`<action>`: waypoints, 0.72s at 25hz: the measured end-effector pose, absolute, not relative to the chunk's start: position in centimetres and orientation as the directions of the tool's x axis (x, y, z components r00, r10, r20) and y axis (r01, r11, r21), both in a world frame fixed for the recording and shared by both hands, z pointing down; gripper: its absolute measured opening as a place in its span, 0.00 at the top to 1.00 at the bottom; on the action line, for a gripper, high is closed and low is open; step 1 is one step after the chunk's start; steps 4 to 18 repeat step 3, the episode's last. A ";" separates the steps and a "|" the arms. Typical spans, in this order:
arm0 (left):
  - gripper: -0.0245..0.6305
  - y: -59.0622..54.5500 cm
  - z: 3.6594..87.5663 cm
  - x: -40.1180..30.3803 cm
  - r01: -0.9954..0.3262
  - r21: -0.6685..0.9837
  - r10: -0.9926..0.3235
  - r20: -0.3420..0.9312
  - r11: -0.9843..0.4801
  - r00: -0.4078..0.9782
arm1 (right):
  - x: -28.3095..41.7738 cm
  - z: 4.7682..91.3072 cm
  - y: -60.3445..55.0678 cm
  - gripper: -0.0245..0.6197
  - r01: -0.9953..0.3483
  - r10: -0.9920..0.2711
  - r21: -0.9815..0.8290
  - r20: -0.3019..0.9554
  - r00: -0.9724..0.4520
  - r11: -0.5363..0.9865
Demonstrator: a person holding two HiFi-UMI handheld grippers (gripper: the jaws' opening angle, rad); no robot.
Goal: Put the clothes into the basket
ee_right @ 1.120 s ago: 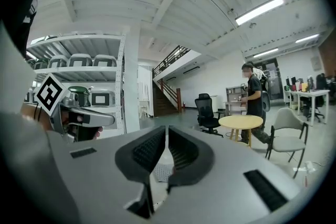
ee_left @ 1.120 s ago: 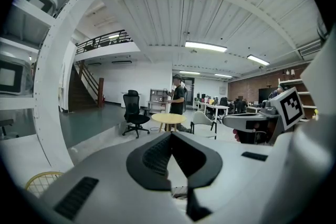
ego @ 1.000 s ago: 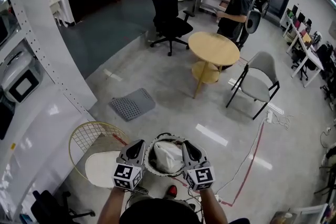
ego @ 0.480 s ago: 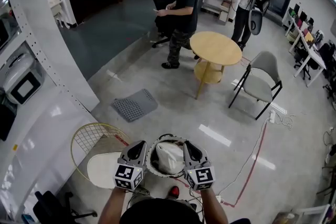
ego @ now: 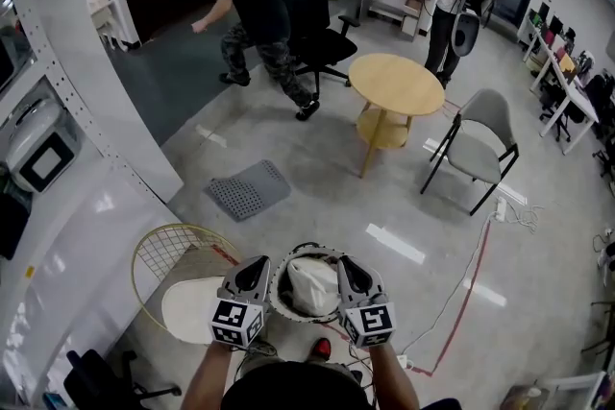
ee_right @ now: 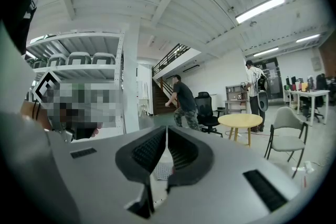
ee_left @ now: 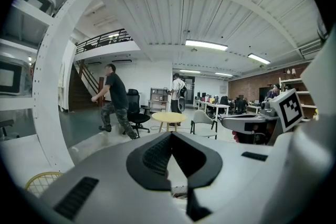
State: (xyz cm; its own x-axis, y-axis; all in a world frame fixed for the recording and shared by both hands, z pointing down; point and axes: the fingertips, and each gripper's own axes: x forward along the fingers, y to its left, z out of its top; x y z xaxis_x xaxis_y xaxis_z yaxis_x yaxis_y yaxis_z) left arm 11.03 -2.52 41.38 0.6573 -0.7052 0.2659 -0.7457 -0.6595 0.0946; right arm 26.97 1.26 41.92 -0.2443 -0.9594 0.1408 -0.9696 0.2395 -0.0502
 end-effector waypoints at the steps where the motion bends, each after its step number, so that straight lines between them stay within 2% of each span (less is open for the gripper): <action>1: 0.96 -2.5 41.3 11.0 -0.746 0.095 -0.706 0.264 -0.659 0.657 | 27.1 42.1 1.3 0.91 -0.970 -0.960 -0.047 0.140 -0.244 0.240; 18: 0.96 -2.6 41.3 11.0 -0.747 0.096 -0.707 0.262 -0.658 0.657 | 27.3 42.4 1.4 0.91 -0.970 -0.960 -0.041 0.137 -0.243 0.239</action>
